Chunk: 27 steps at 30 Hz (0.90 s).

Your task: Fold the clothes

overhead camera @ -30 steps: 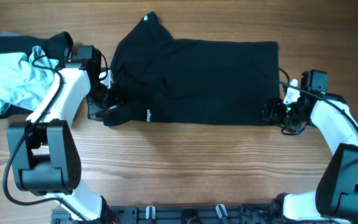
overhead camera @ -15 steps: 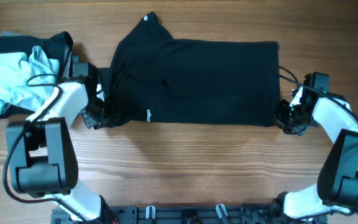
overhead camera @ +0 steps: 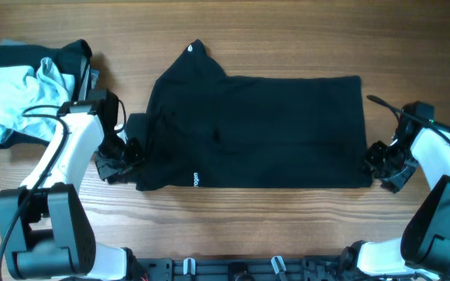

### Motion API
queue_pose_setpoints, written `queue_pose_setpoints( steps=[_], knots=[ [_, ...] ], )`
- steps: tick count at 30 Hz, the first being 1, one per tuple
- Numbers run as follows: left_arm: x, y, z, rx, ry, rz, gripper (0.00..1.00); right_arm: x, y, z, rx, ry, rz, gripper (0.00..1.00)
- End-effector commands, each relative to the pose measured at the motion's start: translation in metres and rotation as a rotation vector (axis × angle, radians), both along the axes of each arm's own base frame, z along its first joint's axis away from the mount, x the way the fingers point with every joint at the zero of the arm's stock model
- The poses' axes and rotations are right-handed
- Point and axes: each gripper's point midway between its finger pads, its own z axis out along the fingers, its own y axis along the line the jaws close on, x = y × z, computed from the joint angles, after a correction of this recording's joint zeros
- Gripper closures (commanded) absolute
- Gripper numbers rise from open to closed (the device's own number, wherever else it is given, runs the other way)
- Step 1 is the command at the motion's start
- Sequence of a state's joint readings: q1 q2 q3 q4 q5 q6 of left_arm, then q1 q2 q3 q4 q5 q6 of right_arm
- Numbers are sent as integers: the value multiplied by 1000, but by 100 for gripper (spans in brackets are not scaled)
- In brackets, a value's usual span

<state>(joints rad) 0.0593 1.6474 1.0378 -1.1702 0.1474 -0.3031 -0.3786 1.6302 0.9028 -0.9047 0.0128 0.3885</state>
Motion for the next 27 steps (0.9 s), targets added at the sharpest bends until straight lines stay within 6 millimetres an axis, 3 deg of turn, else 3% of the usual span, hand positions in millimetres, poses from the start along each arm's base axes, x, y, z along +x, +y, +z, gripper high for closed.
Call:
queue_pose_setpoints(
  steps=[1,3,4,6,8,9,11,13,17,18,19,20,21,24,25,27],
  knots=[
    [-2,-7,7,-47,1,5,32,51,-18,40,-44,-170,80,35],
    [22,-18,29,-124,-80,-20,32,95,-4,73,47,-352,230,35],
    [46,-26,50,-173,-165,-34,33,116,3,95,90,-453,272,35],
    [114,-29,112,-186,-454,-105,30,156,19,141,171,-665,354,36],
    [165,-35,159,-166,-704,-188,31,175,25,163,201,-781,389,39],
    [190,-41,182,-155,-838,-221,45,179,27,168,209,-809,401,39],
    [218,-50,198,-139,-965,-253,44,181,24,167,188,-810,401,38],
    [237,-66,189,-154,-995,-284,44,184,16,167,152,-810,372,37],
    [283,-112,146,-199,-1043,-349,39,201,5,179,83,-880,367,36],
    [289,-118,134,-209,-1032,-342,38,201,-1,177,58,-868,332,36],
    [295,-127,101,-225,-975,-325,37,203,-7,175,36,-859,293,35],
    [299,-130,78,-228,-943,-328,34,206,-9,171,39,-857,274,35],
    [303,-131,67,-228,-931,-327,34,208,-10,167,44,-852,269,35],
    [337,-128,57,-185,-1013,-304,26,204,-4,137,104,-766,255,36],
    [344,-123,53,-150,-1029,-295,21,203,-1,133,112,-752,260,36],
    [354,-118,40,-89,-1059,-349,22,202,6,132,128,-744,275,36]
  ],
)
